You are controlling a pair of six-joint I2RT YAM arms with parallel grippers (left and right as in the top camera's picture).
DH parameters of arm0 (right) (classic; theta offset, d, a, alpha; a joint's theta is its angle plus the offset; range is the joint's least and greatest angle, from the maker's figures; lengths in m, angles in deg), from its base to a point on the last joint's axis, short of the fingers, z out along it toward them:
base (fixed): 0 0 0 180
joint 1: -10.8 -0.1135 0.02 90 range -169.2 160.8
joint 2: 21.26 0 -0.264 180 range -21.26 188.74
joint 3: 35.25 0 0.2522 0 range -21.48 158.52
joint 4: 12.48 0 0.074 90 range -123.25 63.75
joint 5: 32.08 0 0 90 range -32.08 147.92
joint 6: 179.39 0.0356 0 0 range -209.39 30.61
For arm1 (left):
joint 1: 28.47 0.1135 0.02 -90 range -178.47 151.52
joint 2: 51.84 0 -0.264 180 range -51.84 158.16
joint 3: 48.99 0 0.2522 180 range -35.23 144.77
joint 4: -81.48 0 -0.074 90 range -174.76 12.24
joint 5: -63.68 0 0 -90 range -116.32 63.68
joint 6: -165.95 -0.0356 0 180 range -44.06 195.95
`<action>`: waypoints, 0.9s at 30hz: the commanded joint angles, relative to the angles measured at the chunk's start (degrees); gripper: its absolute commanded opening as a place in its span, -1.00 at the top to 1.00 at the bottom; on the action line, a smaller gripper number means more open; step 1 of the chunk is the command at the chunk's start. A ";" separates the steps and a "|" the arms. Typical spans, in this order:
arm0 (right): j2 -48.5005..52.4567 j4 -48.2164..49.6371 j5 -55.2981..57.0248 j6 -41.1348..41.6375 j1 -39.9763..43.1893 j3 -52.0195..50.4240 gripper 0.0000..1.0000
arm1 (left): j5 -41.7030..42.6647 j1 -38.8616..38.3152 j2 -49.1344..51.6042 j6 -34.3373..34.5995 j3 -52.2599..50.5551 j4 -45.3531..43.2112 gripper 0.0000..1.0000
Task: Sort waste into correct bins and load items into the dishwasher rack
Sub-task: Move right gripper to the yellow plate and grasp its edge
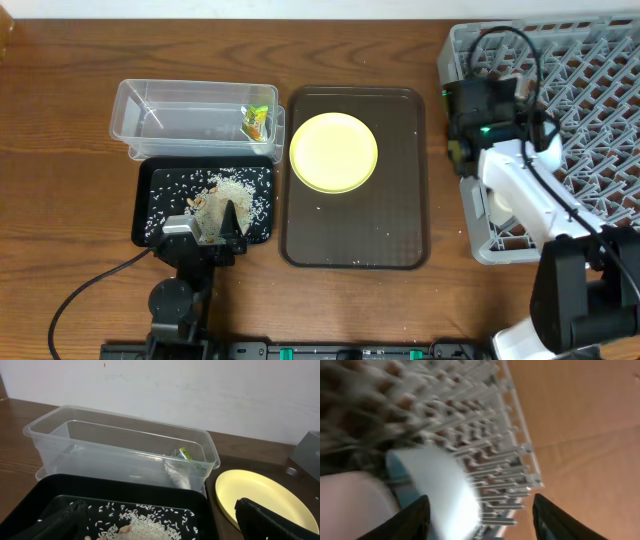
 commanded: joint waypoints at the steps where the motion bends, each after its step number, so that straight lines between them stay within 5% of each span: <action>1: -7.96 -0.72 -9.53 0.42 -4.50 0.39 -0.33 | 0.11 0.22 -0.39 -0.31 -1.88 0.90 -0.91; 10: -16.15 -3.72 -62.64 24.90 -16.74 -0.04 -0.05 | 0.11 0.22 -0.39 -0.28 -1.88 0.90 -0.91; 15: -7.78 -3.96 -59.30 41.53 -20.79 -0.59 -0.06 | 0.11 0.22 -0.39 -0.31 -1.88 0.90 -0.91; 27: 11.58 2.97 -57.83 47.28 -15.52 -0.59 0.15 | 0.11 0.22 -0.39 -0.28 -1.88 0.90 -0.91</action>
